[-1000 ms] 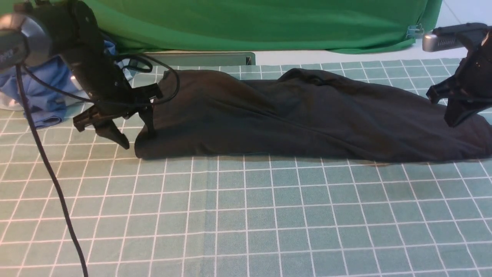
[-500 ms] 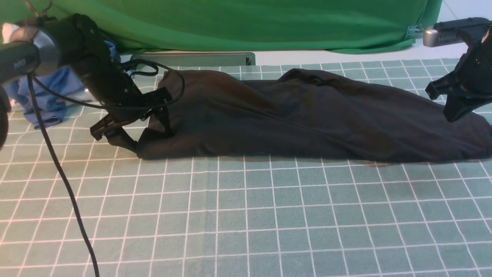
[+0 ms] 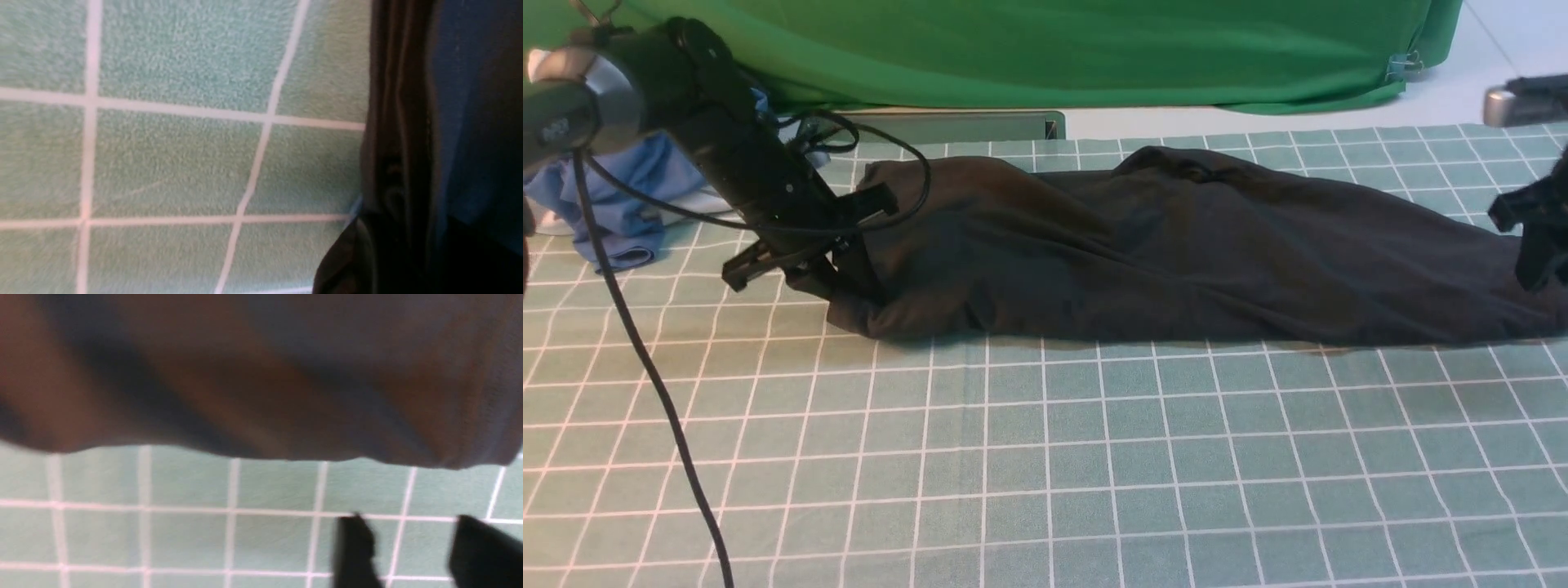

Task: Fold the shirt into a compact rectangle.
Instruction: 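Pull the folded dark garment lengthwise by its ends to straighten it flat on the table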

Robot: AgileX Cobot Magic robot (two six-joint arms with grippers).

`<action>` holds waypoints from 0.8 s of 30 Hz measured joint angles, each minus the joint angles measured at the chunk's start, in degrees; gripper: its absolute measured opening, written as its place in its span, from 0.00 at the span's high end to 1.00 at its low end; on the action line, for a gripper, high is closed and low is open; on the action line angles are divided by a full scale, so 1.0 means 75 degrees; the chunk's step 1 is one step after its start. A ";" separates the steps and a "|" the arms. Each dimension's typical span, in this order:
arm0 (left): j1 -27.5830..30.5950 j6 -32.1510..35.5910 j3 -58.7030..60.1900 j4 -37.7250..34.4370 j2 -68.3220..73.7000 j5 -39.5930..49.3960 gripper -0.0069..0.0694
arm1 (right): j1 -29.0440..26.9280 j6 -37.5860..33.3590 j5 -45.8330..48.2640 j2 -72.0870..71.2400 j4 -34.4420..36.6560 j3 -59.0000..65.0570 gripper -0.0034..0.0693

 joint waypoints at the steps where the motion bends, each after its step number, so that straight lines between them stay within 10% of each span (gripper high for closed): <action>1: 0.0000 0.0000 0.0000 0.0042 -0.0019 0.0000 0.79 | -0.0112 0.0068 -0.0046 0.0117 0.0000 0.0000 0.34; 6: -0.0008 0.0006 0.0000 0.0182 -0.0019 0.0000 0.79 | -0.0413 0.0352 -0.0605 0.0665 0.0000 0.0000 0.11; 14: -0.0008 0.0060 0.0000 0.0206 -0.0019 0.0000 0.79 | -0.0440 0.0679 -0.1687 0.1196 0.0000 0.0037 0.12; 18: -0.0008 0.0113 0.0000 0.0519 -0.0019 0.0000 0.79 | -0.0355 0.0866 -0.1840 0.1222 0.0106 0.0044 0.29; 24: -0.0016 0.0085 0.0000 0.0754 -0.0019 0.0006 0.79 | -0.0173 0.0871 -0.1694 0.1222 0.0182 0.0044 0.84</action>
